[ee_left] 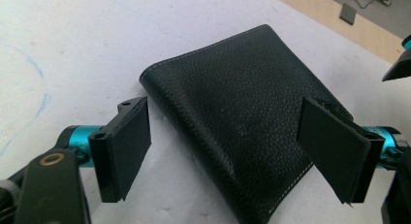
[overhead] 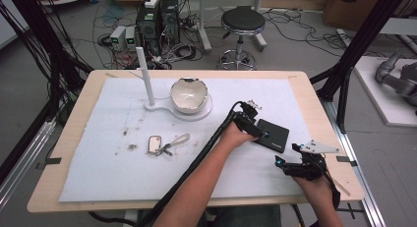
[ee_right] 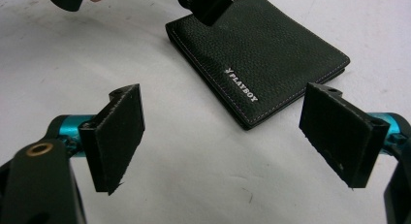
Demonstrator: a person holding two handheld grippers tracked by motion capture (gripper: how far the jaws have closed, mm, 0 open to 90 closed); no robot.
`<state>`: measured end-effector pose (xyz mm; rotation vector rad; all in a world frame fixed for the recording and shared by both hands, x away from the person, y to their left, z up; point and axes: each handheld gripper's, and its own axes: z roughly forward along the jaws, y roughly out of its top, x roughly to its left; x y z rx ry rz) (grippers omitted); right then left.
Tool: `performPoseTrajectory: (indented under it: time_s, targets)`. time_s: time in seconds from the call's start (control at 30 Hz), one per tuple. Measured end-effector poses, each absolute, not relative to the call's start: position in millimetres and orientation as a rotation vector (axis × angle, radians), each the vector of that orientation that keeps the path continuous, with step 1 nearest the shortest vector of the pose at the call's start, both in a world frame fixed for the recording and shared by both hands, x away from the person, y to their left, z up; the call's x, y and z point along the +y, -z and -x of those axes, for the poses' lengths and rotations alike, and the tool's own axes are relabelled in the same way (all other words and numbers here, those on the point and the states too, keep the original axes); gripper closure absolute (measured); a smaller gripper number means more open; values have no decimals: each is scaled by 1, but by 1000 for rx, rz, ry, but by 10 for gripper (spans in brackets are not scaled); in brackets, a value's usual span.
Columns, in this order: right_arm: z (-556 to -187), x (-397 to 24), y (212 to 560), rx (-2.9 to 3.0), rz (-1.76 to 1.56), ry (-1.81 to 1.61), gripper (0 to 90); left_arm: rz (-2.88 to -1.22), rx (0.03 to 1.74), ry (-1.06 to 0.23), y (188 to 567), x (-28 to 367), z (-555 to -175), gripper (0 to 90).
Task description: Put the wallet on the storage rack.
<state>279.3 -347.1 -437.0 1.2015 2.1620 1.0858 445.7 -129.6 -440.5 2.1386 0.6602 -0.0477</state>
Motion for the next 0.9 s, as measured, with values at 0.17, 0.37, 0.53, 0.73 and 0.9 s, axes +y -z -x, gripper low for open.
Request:
performPoseTrajectory:
  time_s: [0.17, 0.37, 0.53, 0.73, 0.9]
  targets:
    - [-279, -347, 437, 2165, -1197, -1083, 165, -2171, 675, 54, 447, -132, -445, 199]
    - [-279, -346, 437, 2172, -1190, -1081, 165, -2217, 640, -16, 446, -135, -441, 220]
    - [-279, -343, 437, 2182, -1189, -1079, 165, -2229, 638, -32, 444, -137, -436, 327]
    - [-278, -341, 437, 2189, -1180, -1073, 165, -2208, 671, -12, 442, -134, -435, 499]
    - [-278, -340, 437, 2192, -1181, -1071, 165, -2208, 625, -92, 439, -134, -430, 747]
